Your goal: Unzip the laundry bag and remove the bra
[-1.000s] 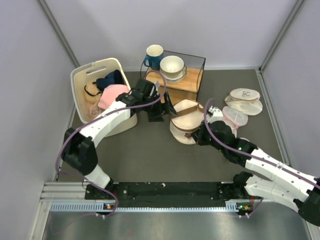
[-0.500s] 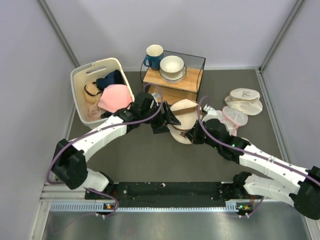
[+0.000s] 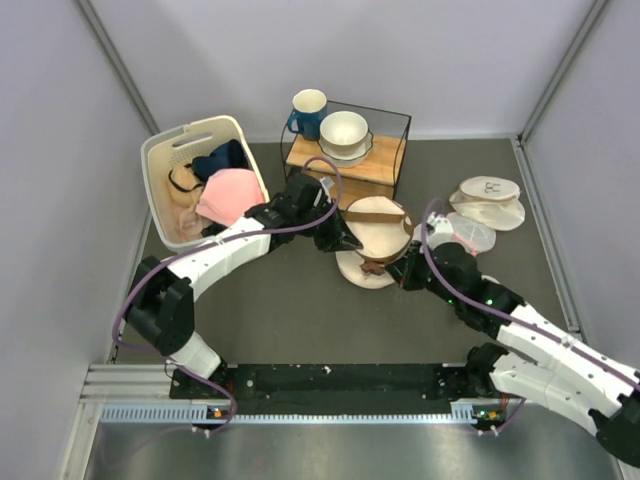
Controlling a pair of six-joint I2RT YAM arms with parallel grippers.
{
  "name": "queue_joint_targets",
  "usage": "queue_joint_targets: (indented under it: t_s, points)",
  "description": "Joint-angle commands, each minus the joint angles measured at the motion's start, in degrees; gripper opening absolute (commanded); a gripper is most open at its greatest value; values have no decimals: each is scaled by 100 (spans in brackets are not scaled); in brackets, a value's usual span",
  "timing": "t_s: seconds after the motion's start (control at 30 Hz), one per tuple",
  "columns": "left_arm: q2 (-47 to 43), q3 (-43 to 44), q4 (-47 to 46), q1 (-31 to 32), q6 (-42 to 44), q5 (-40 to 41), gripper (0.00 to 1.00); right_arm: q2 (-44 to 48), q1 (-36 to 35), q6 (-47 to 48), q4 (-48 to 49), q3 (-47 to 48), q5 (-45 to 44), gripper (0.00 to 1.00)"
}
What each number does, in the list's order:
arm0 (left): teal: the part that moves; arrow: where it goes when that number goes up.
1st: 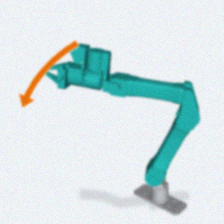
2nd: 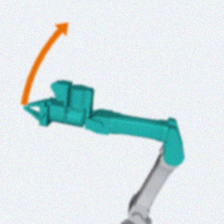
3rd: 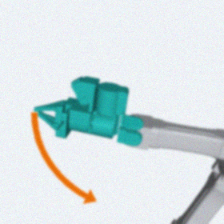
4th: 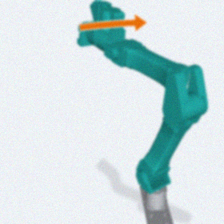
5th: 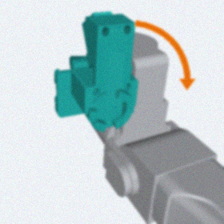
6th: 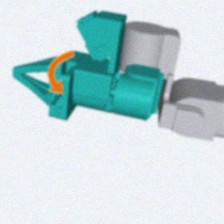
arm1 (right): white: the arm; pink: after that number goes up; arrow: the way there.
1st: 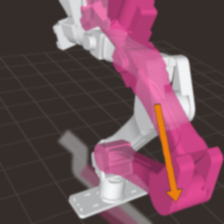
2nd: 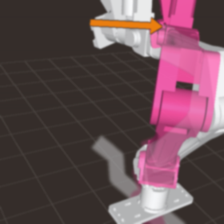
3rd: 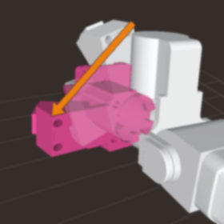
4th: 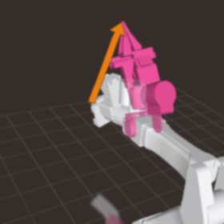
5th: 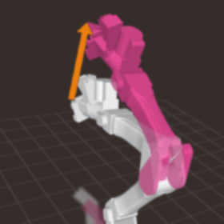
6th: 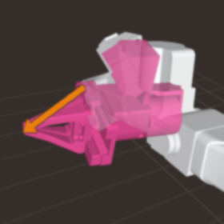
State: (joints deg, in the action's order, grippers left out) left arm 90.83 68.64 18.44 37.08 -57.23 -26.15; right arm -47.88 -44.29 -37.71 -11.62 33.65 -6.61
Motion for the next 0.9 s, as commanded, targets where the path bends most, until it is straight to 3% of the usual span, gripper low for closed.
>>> queue_joint_targets:
  t_s: [0.0, 0.13, 0.3, 0.43, 0.5, 0.53, 0.67, 0.87]
  points:
    - [-83, 578, 588, -183, 782, -100, 0, 735, 735, 650, -525, -262, 133, 0]
    - [-48, 870, 906, -289, 1161, -180, 0, 1043, 835, 757, -825, -245, 212, 0]
    - [391, 1318, 1127, -386, 1390, -329, 2, 903, 651, 283, -421, -157, 617, 0]
    - [498, 1556, 1399, -403, 1373, -268, 40, 509, 395, -33, -385, 80, 415, 0]
    - [366, 1494, 1417, -395, 1338, -198, 48, 402, 386, -270, -289, 168, 424, 0]
    - [192, 1451, 1426, -395, 1311, -145, 61, 350, 369, -332, -236, 168, 415, 0]
    - [-179, 1004, 1408, -386, 1127, -223, 77, 69, 377, -474, 89, 238, 424, 0]
    - [-320, 475, 916, -184, 731, -434, 82, -222, 342, -500, 362, 414, 600, 0]
